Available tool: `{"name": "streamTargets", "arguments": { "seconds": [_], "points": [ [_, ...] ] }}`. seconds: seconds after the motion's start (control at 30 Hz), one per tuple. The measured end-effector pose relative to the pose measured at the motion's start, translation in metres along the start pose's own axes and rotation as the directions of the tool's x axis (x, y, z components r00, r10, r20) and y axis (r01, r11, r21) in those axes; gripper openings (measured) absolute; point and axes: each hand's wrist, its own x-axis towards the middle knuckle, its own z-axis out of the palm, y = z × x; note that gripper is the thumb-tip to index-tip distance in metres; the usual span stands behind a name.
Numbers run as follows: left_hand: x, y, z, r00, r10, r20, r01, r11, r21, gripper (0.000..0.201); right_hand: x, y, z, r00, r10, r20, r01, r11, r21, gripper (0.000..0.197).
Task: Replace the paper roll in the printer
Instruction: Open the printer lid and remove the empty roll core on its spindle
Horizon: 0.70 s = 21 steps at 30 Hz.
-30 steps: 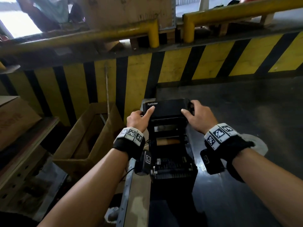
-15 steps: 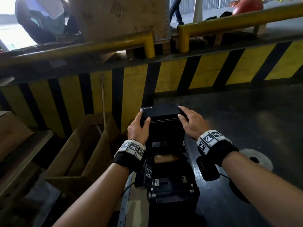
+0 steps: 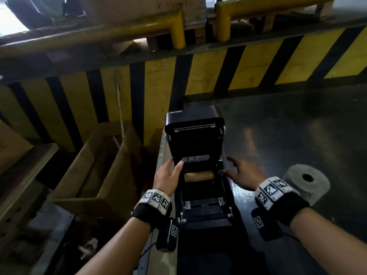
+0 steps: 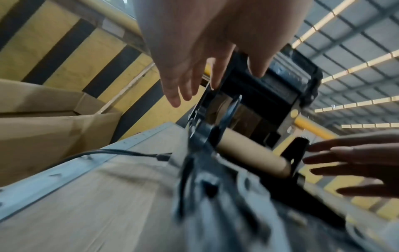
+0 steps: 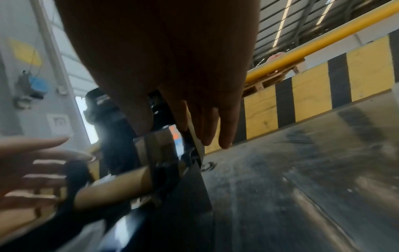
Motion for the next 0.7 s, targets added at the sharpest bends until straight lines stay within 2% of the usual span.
{"name": "streamTargets", "arguments": {
  "seconds": [0.13, 0.27, 0.4, 0.53, 0.7],
  "points": [
    [-0.008, -0.014, 0.015, 0.988, 0.02, 0.155, -0.052, 0.978, 0.202, 0.056, -0.012, 0.005, 0.032, 0.991, -0.072, 0.108, 0.081, 0.993, -0.085, 0.058],
    [-0.01, -0.021, 0.023, 0.987, 0.011, 0.159, -0.061, 0.948, 0.313, 0.055, -0.014, -0.001, 0.046, 0.993, -0.068, 0.095, 0.079, 0.989, -0.122, 0.066],
    [-0.01, -0.021, 0.028, 0.99, 0.006, 0.138, -0.049, 0.949, 0.31, 0.053, -0.014, -0.009, 0.048, 0.995, -0.096, 0.023, 0.097, 0.99, -0.101, 0.065],
    [-0.014, -0.016, 0.022, 0.991, 0.117, 0.064, -0.128, 0.967, 0.218, 0.043, -0.019, -0.023, 0.039, 0.991, -0.129, -0.037, 0.129, 0.992, 0.007, 0.059],
    [-0.027, 0.001, 0.007, 0.988, 0.156, 0.018, -0.157, 0.979, 0.128, 0.042, -0.041, -0.039, 0.025, 0.964, -0.156, -0.216, 0.172, 0.983, 0.056, 0.043]
  ]
}}
